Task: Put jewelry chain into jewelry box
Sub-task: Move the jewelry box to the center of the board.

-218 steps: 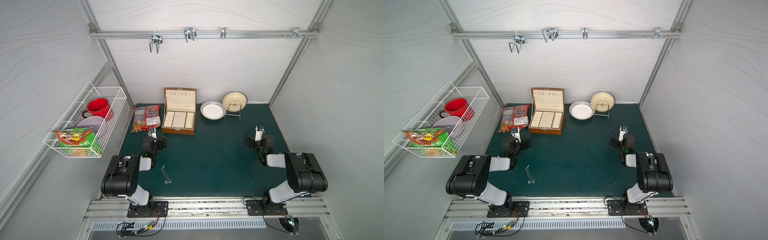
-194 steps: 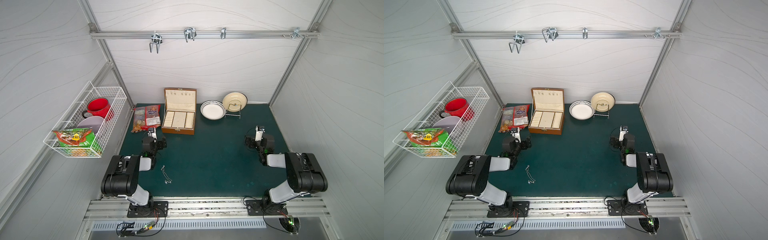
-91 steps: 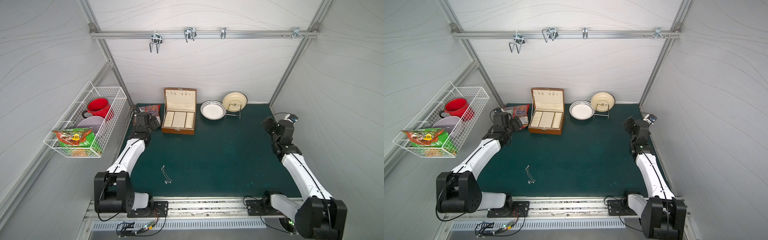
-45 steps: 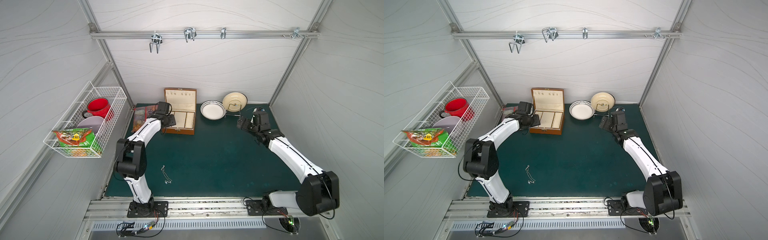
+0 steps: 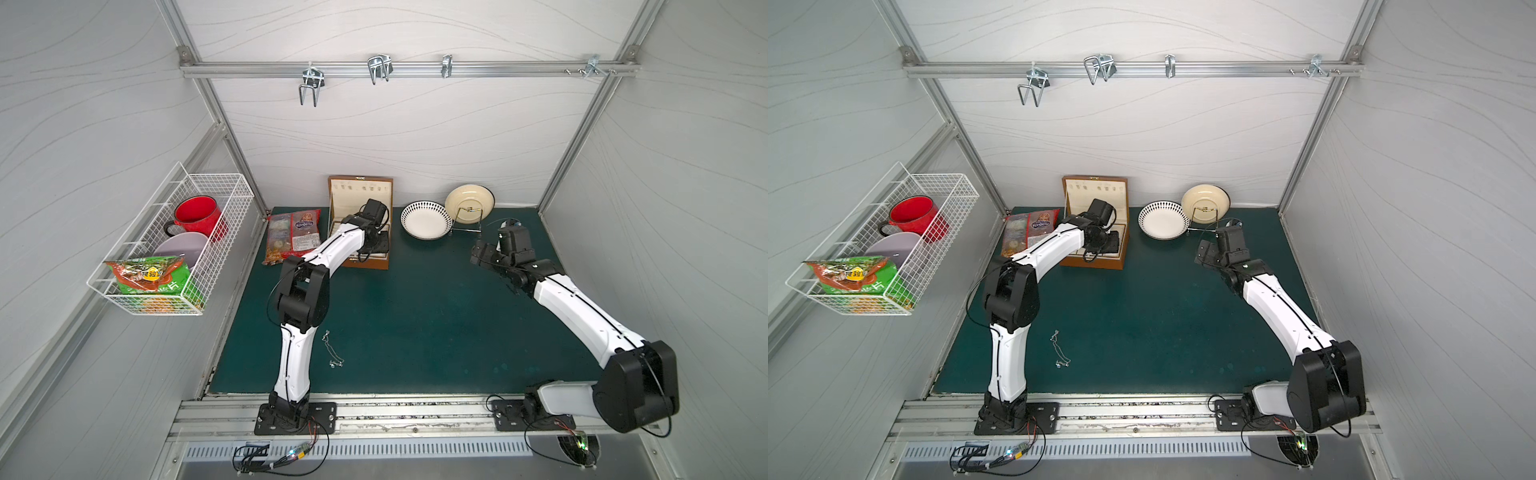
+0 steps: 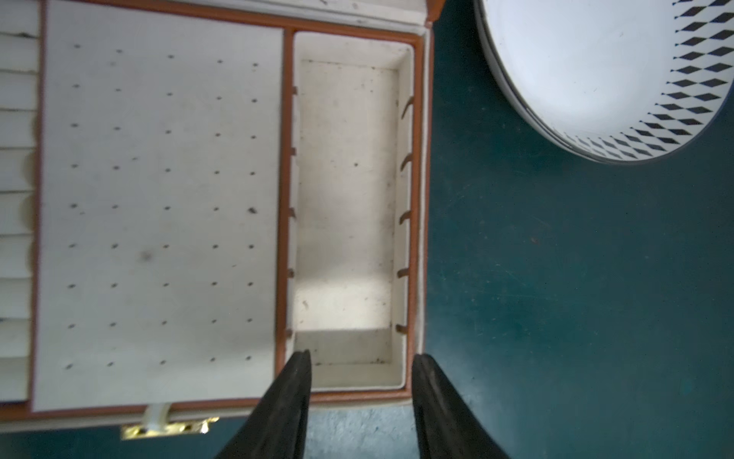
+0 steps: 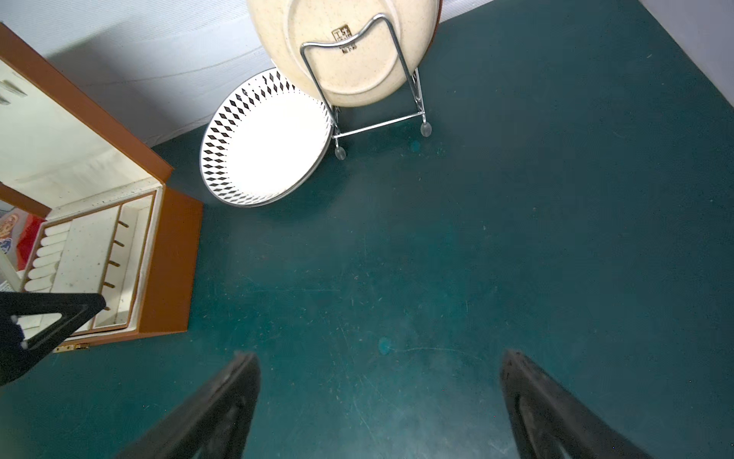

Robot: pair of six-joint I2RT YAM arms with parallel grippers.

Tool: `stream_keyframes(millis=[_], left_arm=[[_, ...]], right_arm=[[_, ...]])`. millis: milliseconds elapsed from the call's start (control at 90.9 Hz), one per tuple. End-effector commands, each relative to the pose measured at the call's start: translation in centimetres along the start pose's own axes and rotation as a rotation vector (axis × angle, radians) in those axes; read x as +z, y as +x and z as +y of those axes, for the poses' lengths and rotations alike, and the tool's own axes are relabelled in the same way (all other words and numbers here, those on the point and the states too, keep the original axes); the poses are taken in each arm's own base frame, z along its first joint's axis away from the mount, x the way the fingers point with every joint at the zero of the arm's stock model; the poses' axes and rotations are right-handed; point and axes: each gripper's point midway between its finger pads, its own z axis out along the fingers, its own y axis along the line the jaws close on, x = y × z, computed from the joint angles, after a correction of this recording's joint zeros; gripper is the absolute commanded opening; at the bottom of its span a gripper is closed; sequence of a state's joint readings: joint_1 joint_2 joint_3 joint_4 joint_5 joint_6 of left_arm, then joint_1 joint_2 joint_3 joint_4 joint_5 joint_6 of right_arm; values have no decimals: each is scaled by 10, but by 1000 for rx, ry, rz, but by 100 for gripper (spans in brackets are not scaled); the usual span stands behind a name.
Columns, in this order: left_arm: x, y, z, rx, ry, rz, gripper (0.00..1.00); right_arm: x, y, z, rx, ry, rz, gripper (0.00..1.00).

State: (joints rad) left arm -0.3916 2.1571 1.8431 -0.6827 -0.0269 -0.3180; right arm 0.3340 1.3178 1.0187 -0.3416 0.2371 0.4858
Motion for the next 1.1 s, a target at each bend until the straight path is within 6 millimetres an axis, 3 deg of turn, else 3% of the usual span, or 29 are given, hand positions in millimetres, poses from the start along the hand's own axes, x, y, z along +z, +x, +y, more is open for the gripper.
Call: stream_keyframes(millis=[0,209,396,759,836,1089], left_arm=[[4,-8,-7,11,-1,6,45],[23,-5,-13,29,-15,35,44],[35,7,-14,49,-61,70,33],[35,27,-27,54,-92,96,23],[35,28,-29,40,-82,102,12],[21,35,-38,7,-76,103,0]], right_arm=[[-11,5,-7,-16,23,-2,99],[-18,13,-15,-11,42,10,99],[-30,16,-24,-12,67,4,99],[-51,28,-37,-7,84,-4,99],[-57,32,-43,-6,93,-10,99],[-72,40,-53,12,95,-41,99]])
